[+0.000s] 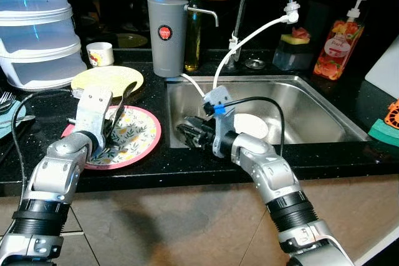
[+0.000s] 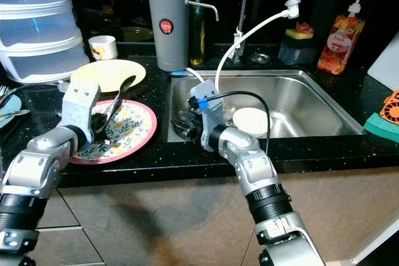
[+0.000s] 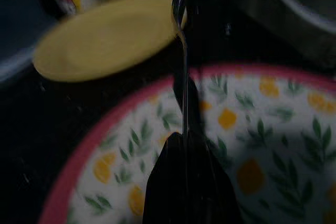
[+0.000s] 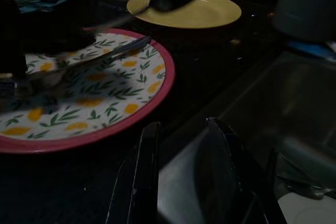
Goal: Kitchen organization
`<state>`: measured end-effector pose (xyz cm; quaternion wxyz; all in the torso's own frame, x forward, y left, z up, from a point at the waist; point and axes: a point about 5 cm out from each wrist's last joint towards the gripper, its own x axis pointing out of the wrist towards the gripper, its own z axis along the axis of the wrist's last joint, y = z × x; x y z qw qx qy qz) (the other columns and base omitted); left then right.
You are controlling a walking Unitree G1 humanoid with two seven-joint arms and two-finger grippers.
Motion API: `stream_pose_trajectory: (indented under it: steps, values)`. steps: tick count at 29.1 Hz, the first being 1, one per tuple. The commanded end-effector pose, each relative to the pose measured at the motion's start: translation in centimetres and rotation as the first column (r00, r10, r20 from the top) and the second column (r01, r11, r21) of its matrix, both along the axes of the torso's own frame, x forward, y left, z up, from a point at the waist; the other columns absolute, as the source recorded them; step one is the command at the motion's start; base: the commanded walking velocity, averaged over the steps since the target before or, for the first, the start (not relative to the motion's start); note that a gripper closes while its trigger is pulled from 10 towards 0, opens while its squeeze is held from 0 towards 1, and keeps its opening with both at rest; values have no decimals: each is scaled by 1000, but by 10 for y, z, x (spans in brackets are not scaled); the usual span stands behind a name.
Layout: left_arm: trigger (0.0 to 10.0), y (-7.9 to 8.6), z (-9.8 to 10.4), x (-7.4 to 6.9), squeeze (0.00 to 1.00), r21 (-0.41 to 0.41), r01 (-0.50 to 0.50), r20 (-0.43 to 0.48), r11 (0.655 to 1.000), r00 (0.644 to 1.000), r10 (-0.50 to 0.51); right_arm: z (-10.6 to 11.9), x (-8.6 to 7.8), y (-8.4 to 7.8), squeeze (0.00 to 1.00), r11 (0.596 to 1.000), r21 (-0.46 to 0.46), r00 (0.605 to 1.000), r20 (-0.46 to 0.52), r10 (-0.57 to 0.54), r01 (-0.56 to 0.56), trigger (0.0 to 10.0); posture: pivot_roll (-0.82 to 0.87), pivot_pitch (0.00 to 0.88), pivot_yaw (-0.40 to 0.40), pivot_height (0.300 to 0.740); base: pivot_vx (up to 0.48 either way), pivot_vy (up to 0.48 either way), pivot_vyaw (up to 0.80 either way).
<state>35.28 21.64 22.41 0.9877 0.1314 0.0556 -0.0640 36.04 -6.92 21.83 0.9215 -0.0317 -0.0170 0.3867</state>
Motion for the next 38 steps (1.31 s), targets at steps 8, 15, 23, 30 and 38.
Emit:
stream_pose_trajectory:
  steps: [8, 15, 23, 30, 38]
  values:
    - [0, -36, 25, -7, 0, -57, 310, 175, 949, 939, -296, 6, 0, 0, 0, 1000, 29, 1000, 1, -10, 10, 10000, 54, 0, -27, 740, 0, 0, 0]
    - [0, -50, 22, -16, 0, 47, 448, 206, 893, 870, -448, 34, 0, 1, 0, 906, 423, 997, -71, 2, 28, 10000, 57, 0, -27, 740, 0, 0, 0]
    - [0, -49, 15, -17, 0, 29, 473, 206, 881, 860, -468, 57, -7, 6, 1000, 732, 681, 990, -87, 110, -21, 10000, 58, 0, -25, 740, 0, 0, 0]
    - [0, -58, 17, -18, 0, -43, 515, 252, 856, 835, -490, 50, -9, 15, 0, 758, 652, 978, -143, 155, -24, 10000, 59, 0, -24, 740, 0, 0, 0]
    - [0, -72, 18, -22, 0, -94, 579, 276, 810, 797, -538, 45, -15, 26, 0, 781, 622, 962, -181, 207, -51, 10000, 60, 0, -23, 740, 0, 0, 0]
